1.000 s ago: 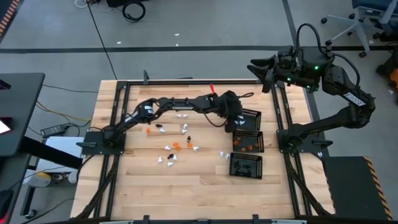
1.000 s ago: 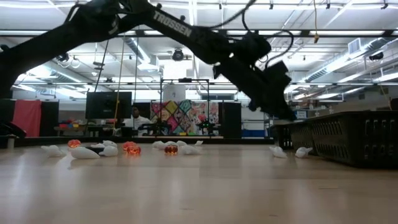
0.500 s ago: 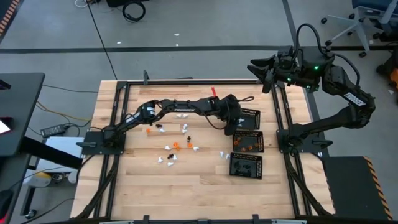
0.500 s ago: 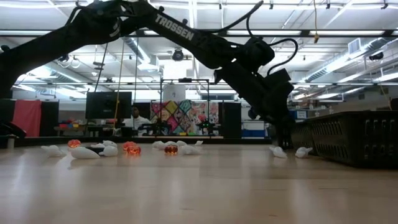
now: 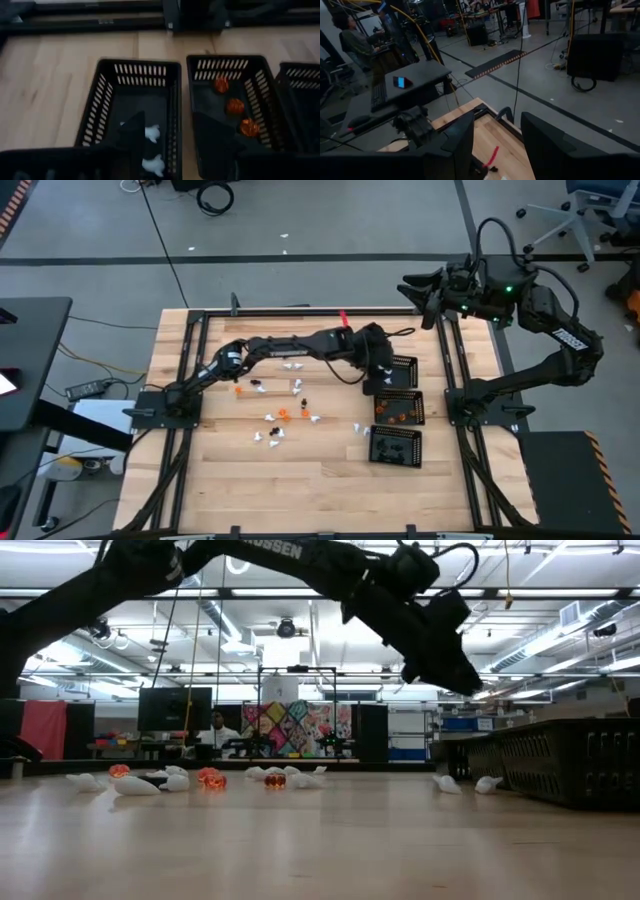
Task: Sort Halloween decoration
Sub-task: Put the orange pumpkin toy into the center black bin
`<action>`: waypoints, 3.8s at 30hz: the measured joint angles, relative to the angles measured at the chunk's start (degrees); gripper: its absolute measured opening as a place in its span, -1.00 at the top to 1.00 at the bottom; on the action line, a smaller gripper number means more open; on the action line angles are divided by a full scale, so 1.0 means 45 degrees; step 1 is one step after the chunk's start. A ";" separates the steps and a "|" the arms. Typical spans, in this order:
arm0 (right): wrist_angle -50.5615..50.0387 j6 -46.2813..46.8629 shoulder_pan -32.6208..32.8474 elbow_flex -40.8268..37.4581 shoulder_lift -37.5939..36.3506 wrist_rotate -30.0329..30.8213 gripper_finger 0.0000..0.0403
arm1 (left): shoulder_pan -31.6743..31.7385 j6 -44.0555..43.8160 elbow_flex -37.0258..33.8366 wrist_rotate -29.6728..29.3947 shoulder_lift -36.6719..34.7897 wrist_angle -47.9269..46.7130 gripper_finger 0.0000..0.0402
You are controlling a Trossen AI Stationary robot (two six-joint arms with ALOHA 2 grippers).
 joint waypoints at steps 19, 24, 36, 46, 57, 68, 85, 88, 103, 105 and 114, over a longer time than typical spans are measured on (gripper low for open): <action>0.1142 -0.0345 -0.0036 0.0005 0.2411 -0.0509 0.17 | 0.0427 0.1747 -1.0728 0.0277 -0.7821 0.2343 0.42; 0.1215 0.0362 -0.0047 0.0005 0.3492 -0.1057 0.17 | 0.0805 0.1046 -1.3434 0.0326 -0.9971 0.3080 0.42; 0.1124 0.0208 -0.0297 0.0000 0.6856 -0.3808 0.23 | 0.1462 -0.1709 -1.8239 0.0394 -1.4238 0.2782 0.42; 0.0298 -0.1608 0.0587 0.0000 0.9910 -0.4693 0.23 | 0.1389 -0.3646 -2.1063 0.0018 -1.7369 0.2127 0.42; 0.0163 -0.4169 0.1987 0.0441 1.2776 -0.5658 -0.06 | 0.1355 -0.3986 -2.1280 0.0014 -1.7815 0.1568 0.42; 0.1656 -0.6171 0.2922 0.0494 1.3831 -0.4736 -0.13 | 0.1355 -0.3982 -2.1280 0.0009 -1.7800 0.1784 0.42; 0.2171 -0.7473 0.3079 0.0466 1.5042 -0.4109 0.01 | 0.0727 -0.4332 -2.1280 -0.0061 -1.7795 0.1542 0.42; 0.2064 -0.7468 0.2938 0.0471 1.5042 -0.4172 0.06 | 0.0695 -0.4384 -2.1276 -0.0142 -1.7795 0.1451 0.42; 0.0499 -0.7589 0.2534 0.0471 1.4800 -0.3842 0.12 | 0.0699 -0.4268 -2.1276 -0.0321 -1.7795 0.1243 0.42; 0.0412 -0.7589 0.2480 0.0471 1.4800 -0.3881 0.13 | 0.0699 -0.4268 -2.1276 -0.0321 -1.7795 0.1245 0.42; 0.0148 -0.7623 0.2315 0.0471 1.4780 -0.4070 0.14 | 0.0701 -0.4278 -2.1276 -0.0326 -1.7795 0.1243 0.42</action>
